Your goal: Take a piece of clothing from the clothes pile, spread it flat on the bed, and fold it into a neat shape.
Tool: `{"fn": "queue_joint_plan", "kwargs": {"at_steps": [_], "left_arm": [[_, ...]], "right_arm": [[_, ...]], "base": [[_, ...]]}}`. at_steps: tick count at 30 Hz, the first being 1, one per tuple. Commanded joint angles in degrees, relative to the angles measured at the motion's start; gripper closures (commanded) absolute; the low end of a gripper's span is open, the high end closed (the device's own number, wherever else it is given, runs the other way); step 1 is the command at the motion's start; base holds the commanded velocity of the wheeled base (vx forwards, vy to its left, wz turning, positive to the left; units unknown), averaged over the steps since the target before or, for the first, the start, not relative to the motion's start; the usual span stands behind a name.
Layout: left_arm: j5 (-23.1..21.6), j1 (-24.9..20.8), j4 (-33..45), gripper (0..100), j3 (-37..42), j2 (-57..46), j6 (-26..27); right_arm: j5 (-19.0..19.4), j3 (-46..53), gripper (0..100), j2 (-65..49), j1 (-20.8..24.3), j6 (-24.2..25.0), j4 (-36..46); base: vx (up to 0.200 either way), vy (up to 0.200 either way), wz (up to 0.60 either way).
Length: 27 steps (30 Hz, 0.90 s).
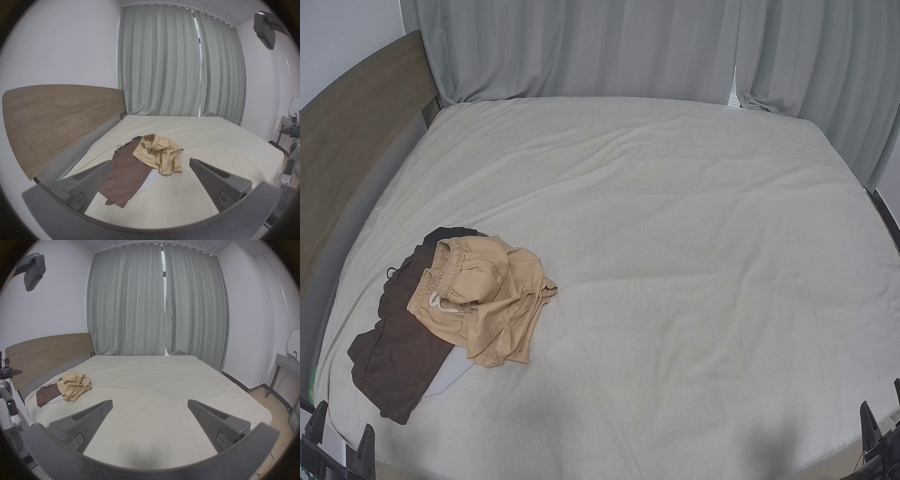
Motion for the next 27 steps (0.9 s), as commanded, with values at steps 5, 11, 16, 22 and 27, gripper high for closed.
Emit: {"fn": "queue_joint_plan", "kwargs": {"at_steps": [5, 11, 16, 22, 27], "left_arm": [[0.0, 0.0, -0.4, 0, 1.0, -0.8, 0.0], [0.0, 0.0, -0.9, 0, 1.0, -0.8, 0.0], [0.1, 0.0, -6.0, 0, -2.1, -0.5, -0.1], [-1.2, -0.2, -2.0, 0, -2.6, -0.1, -0.3], [-4.4, -3.1, -1.8, 0, -6.7, 5.6, -2.8]], "right_arm": [[0.0, 0.9, 0, -0.9, 0.0, 0.0, 0.0], [0.0, 0.9, 0, -0.9, 0.0, 0.1, 0.0], [0.0, 0.9, 0, -0.9, 0.0, 0.1, 0.0], [0.0, 0.9, 0, -0.9, 0.0, 0.2, 0.0], [0.0, 0.9, 0, -0.9, 0.0, 0.2, 0.0]], "base": [[0.000, 0.000, 0.00], [0.000, 0.000, 0.00], [0.000, 0.000, 0.00], [0.000, 0.000, 0.00], [0.000, 0.000, 0.00]]}}
